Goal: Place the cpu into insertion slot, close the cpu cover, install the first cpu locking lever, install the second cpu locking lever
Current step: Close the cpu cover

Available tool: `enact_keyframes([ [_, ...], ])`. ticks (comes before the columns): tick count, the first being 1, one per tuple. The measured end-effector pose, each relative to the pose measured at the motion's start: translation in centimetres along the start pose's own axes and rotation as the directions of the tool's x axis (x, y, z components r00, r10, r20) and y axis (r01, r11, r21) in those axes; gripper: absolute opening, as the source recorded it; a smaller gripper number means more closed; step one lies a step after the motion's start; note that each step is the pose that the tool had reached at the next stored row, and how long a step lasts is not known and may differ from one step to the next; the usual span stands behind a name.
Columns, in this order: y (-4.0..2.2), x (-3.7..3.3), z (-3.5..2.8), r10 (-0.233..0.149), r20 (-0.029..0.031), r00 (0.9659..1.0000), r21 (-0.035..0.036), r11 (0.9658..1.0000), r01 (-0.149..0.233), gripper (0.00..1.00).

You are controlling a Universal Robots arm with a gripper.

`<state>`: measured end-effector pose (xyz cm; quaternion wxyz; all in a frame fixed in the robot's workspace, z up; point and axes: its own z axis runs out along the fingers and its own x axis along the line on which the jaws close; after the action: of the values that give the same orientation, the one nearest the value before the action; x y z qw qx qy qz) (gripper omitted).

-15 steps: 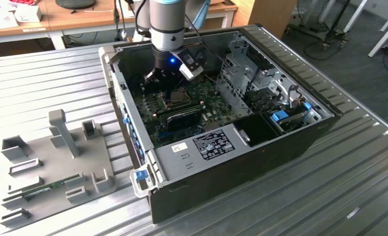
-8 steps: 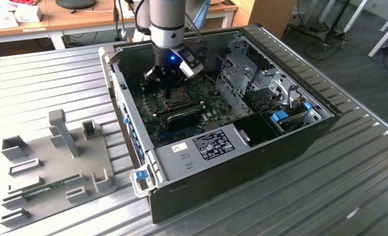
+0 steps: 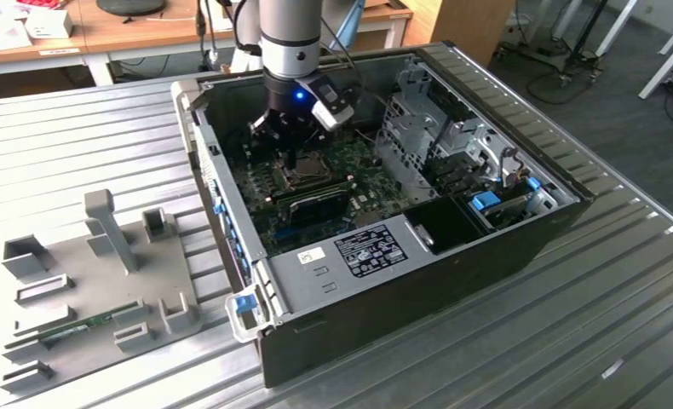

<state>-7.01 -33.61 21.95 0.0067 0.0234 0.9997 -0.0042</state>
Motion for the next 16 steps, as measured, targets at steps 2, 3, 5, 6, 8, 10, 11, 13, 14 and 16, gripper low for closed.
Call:
enact_keyframes([
  [2, 0.00, 0.00, -0.22, 0.000, 0.0002, 1.0000, 0.0000, 1.0000, 0.000, 0.10],
  [3, 0.00, 0.00, -0.33, 0.000, 0.0002, 1.0000, -0.0001, 1.0000, 0.000, 0.10],
  [5, 0.00, 0.00, -0.47, 0.000, 0.0004, 1.0000, -0.0001, 1.0000, 0.000, 0.10],
  [6, 0.00, -0.01, -0.46, 0.000, 0.0005, 1.0000, -0.0002, 1.0000, 0.000, 0.10],
  [8, 0.00, -0.01, -0.46, 0.000, 0.0005, 1.0000, -0.0002, 1.0000, 0.000, 0.10],
  [10, 0.00, -0.01, -0.47, 0.000, 0.0007, 1.0000, -0.0001, 1.0000, 0.000, 0.10],
  [11, 0.00, 0.00, -0.47, 0.000, 0.0023, 1.0000, -0.0001, 1.0000, 0.000, 0.10],
  [13, -0.01, 0.00, -0.47, 0.000, 0.0095, 1.0000, -0.0004, 1.0000, 0.000, 0.10],
  [14, 0.00, 0.00, -0.47, 0.000, 0.0135, 0.9999, -0.0006, 1.0000, 0.000, 0.10],
  [16, 0.00, -0.01, -0.46, 0.000, 0.0189, 0.9998, -0.0011, 1.0000, 0.000, 0.10],
])
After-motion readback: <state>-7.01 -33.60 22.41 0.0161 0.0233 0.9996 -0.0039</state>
